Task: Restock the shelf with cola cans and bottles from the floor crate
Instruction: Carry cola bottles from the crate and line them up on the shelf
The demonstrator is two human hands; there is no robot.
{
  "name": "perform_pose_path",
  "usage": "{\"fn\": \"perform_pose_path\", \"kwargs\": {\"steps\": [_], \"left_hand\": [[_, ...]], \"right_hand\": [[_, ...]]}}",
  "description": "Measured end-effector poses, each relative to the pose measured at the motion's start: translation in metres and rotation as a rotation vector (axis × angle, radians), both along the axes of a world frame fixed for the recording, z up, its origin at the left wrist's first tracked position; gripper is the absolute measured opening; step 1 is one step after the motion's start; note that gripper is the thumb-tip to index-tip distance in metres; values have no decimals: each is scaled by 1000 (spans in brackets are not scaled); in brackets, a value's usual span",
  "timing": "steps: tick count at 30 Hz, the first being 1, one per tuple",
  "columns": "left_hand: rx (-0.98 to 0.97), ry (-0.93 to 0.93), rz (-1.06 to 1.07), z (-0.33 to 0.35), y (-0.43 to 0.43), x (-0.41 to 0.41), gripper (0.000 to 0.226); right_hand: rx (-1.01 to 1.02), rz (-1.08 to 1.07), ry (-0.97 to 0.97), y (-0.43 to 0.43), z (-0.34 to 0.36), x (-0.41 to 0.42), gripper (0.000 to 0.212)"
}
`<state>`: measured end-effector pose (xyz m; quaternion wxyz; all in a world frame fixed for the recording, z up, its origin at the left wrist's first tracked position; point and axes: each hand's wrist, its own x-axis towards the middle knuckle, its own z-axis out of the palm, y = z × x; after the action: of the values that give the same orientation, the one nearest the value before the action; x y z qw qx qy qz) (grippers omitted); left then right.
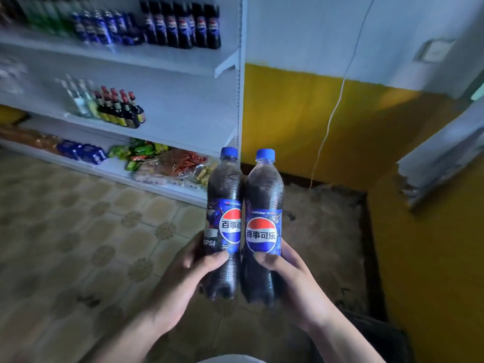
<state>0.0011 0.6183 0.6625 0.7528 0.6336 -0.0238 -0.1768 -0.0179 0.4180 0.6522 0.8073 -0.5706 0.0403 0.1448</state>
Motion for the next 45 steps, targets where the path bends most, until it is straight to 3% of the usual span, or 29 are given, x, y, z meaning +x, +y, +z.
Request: {"fn": "perform_pose_path", "kwargs": {"steps": [8,14,22,30,33,45], "left_hand": [[15,-30,248,4,72,18,47],[40,10,409,3,113,53,30],[111,31,562,0,156,158,45],[108,27,651,15,170,281,69],[68,0,687,23,169,313,69],[118,-197,452,44,155,466,47]], "right_hand": [[87,134,29,84,11,52,46],[109,273,102,129,4,112,59],[65,369,137,181,-18,239,64],[39,435,26,191,1,378,36],[80,446,-42,193,12,415,36],[-17,225,-224,165,31,528,42]]}}
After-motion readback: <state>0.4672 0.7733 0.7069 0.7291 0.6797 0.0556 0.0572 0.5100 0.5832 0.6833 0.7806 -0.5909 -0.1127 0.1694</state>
